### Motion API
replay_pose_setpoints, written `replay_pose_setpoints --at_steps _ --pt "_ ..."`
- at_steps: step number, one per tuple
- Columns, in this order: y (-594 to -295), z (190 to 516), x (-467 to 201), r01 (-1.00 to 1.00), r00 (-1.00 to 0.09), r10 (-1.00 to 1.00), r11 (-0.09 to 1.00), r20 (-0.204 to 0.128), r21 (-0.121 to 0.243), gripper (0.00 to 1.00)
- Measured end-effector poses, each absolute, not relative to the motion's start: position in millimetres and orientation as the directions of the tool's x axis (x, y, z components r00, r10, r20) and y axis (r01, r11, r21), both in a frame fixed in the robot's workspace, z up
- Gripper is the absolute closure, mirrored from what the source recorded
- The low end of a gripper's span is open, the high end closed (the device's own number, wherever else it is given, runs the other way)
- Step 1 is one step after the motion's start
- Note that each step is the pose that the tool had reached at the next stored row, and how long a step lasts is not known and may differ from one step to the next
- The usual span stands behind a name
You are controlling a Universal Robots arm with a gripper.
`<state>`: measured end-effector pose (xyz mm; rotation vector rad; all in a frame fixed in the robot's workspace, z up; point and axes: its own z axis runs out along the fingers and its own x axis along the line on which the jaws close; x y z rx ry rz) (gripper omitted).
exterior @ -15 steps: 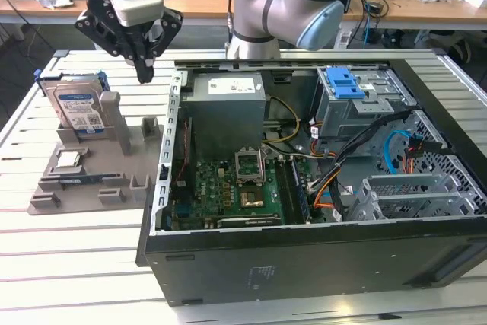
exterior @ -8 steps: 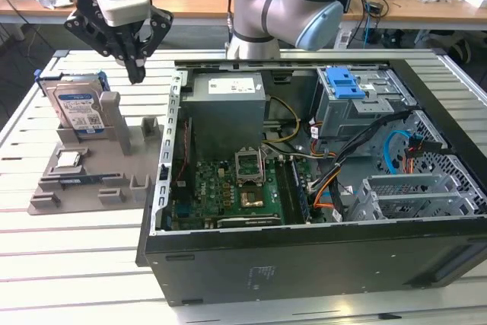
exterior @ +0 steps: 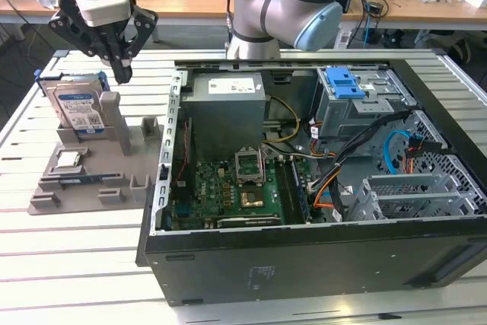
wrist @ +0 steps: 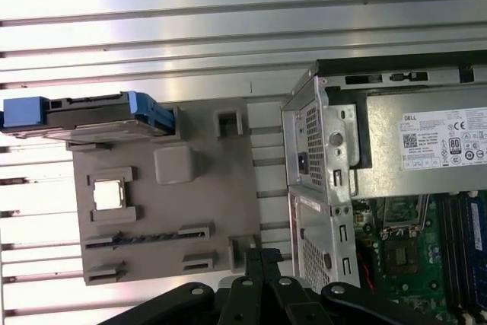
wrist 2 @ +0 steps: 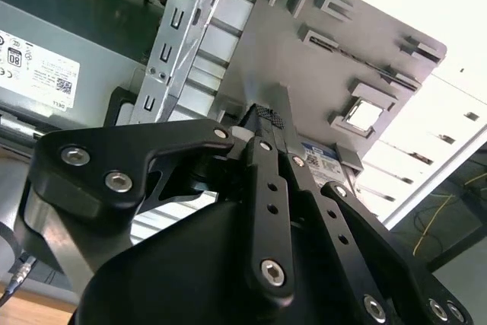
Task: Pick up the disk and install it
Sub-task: 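Reach for the disk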
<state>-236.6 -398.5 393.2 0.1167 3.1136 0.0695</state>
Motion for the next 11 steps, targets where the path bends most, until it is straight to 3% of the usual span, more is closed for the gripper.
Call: replay_pose_setpoints --at_steps 11 --pt "-398.5 393.3 -261.8 0.074 -0.997 0.075 0.996 -0.023 0.045 0.89"
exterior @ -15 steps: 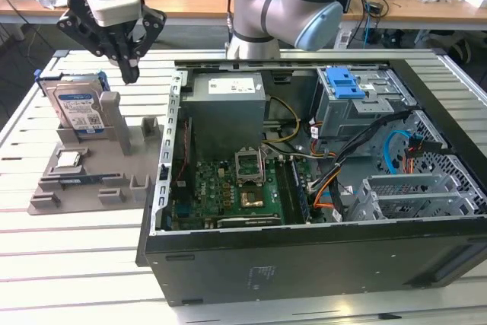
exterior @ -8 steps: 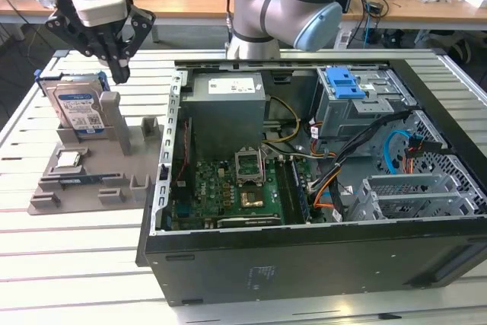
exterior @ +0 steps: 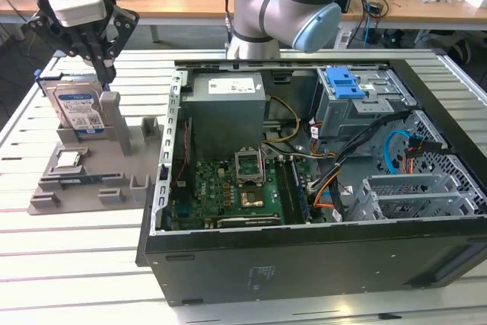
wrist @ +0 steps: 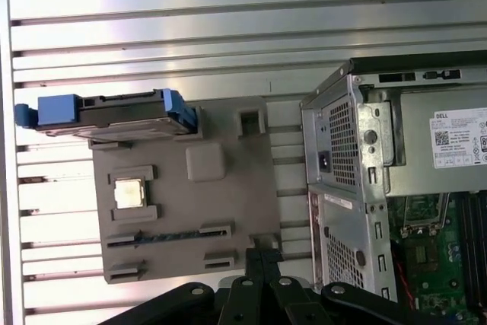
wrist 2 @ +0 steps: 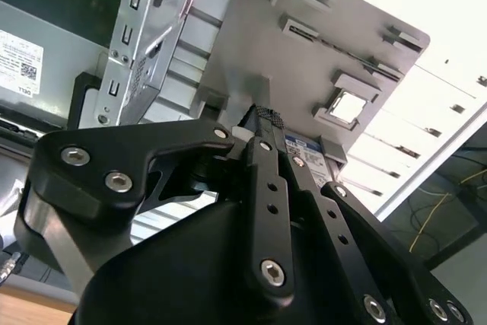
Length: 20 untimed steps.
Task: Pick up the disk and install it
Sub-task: 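Reach for the disk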
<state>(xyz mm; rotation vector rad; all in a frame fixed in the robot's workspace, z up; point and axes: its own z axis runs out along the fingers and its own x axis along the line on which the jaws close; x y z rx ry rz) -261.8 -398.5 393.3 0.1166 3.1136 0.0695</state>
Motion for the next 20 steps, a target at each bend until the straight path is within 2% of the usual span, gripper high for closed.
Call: replay_pose_setpoints --at_steps 20 --pt "-398.5 393.2 -303.4 0.074 -0.997 0.075 0.996 -0.023 0.045 0.89"
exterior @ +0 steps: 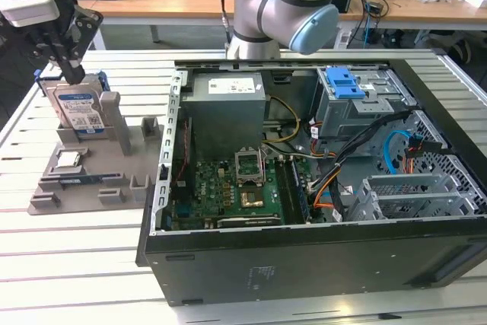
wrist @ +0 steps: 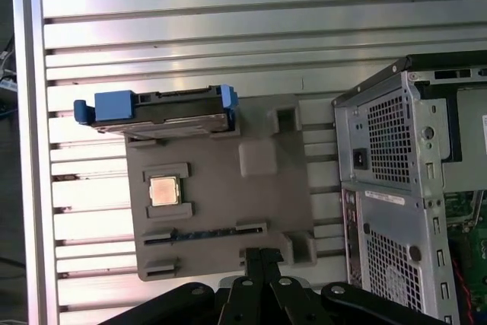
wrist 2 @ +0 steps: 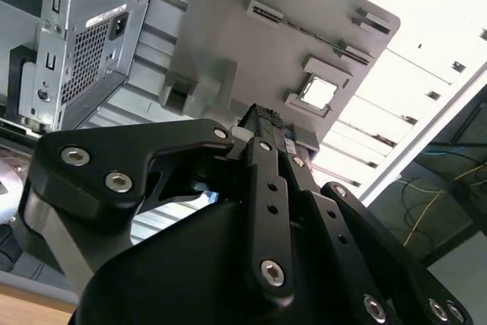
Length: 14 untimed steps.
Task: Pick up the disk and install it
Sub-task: 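Reach for the disk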
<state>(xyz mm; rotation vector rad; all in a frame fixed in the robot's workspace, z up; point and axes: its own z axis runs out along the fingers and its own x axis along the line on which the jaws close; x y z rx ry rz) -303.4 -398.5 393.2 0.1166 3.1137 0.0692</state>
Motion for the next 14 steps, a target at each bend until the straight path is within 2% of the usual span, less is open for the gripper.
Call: replay_pose_setpoints --at_steps 14 --pt "-398.0 393.3 -339.8 0.074 -0.997 0.075 0.996 -0.023 0.045 0.89"
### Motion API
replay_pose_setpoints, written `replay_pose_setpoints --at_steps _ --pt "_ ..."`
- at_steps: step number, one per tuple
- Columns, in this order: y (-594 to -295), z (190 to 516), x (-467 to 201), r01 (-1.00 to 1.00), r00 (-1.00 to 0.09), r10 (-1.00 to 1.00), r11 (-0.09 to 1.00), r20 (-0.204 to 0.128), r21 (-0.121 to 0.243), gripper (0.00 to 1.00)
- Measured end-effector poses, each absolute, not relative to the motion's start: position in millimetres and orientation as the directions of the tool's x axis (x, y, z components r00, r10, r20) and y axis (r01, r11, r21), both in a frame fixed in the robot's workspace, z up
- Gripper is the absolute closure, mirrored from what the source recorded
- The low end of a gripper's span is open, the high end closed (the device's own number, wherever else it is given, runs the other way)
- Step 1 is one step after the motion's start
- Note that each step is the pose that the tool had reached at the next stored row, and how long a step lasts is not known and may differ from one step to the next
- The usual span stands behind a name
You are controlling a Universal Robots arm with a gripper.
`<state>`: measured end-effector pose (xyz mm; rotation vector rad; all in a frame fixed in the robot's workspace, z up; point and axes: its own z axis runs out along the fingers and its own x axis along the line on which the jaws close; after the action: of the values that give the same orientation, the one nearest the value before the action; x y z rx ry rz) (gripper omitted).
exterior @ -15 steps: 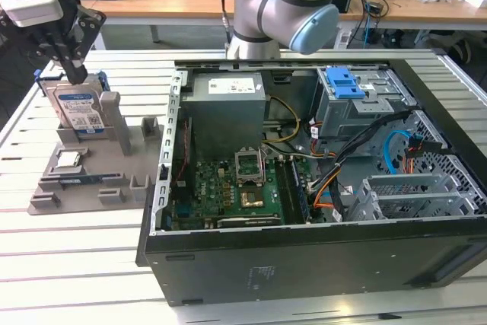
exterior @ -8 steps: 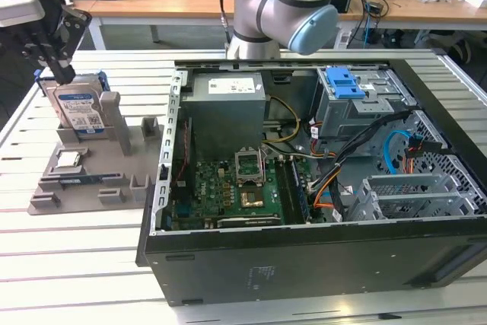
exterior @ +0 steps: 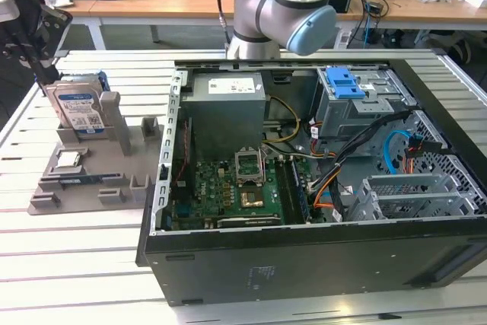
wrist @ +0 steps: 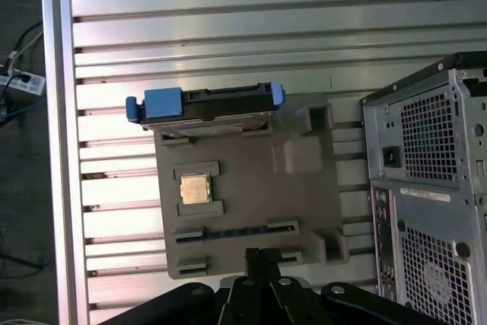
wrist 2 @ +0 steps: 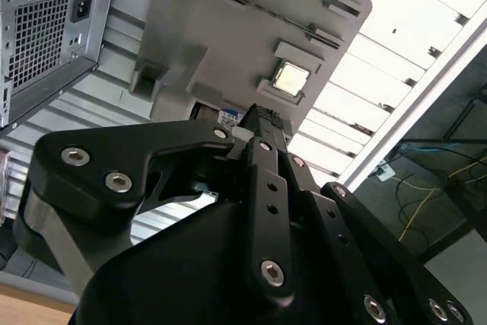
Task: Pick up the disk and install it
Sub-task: 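Reach for the disk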
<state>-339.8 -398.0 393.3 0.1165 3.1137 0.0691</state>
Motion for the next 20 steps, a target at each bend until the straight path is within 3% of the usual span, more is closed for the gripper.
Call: replay_pose_setpoints --at_steps 7,20 --pt "-394.0 393.2 -356.0 0.074 -0.997 0.075 0.996 -0.023 0.045 0.89" --pt "-355.4 392.7 -389.5 0.074 -0.997 0.075 0.997 -0.025 0.028 0.89"
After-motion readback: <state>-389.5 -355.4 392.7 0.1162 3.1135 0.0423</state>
